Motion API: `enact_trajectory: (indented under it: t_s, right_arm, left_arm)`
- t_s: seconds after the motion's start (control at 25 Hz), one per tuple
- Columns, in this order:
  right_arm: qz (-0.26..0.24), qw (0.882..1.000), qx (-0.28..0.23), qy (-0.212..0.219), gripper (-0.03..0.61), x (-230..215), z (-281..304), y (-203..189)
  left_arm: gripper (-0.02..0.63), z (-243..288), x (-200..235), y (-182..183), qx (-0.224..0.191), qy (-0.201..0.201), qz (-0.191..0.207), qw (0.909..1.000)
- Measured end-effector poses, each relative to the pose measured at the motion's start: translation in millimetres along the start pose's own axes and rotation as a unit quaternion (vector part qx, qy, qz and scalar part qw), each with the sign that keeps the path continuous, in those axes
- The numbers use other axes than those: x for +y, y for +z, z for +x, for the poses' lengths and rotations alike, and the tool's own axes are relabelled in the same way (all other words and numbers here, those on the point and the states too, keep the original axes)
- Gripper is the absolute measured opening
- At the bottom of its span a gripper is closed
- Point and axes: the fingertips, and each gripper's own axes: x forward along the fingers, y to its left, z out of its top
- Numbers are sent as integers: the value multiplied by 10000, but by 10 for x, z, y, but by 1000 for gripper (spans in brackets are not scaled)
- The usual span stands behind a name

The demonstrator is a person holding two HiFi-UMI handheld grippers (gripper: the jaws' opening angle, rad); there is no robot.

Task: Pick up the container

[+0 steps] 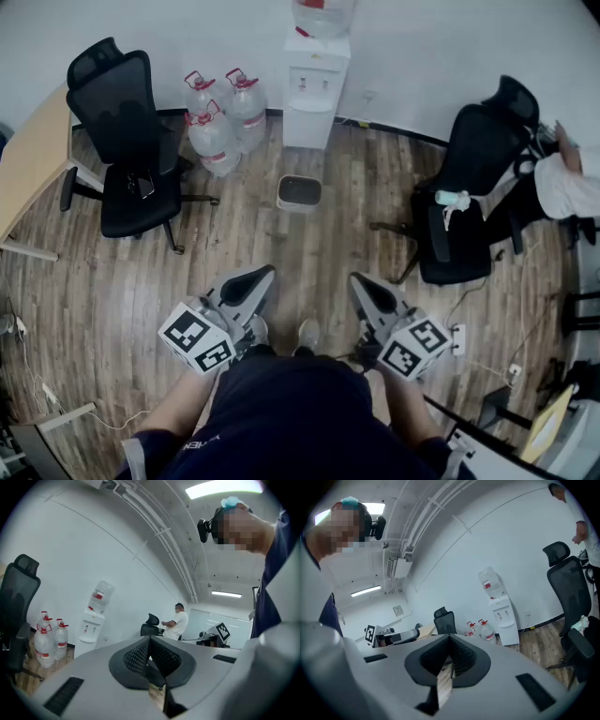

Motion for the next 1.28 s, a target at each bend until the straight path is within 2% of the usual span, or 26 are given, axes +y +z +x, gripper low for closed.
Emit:
enact_trajectory:
  t_s: [0.36,0.56,0.92,1.28]
  right_arm:
    - [76,10000,36,36,15,-106,-21,-28]
    - [205,9997,78,73,17,-285,-105,-43]
    - [154,9995,113,262,17,-644,-391,38]
    - [164,9989,293,337,17,-947,-177,116]
  left_arm:
    - [26,73,-31,-69,25,77,-28,10000]
    - [26,176,-91,-145,49,180,-30,9998]
    - [26,468,-334,-244,23,360,43,9993]
    - [26,764,-48,-275,117,530,-61,9985]
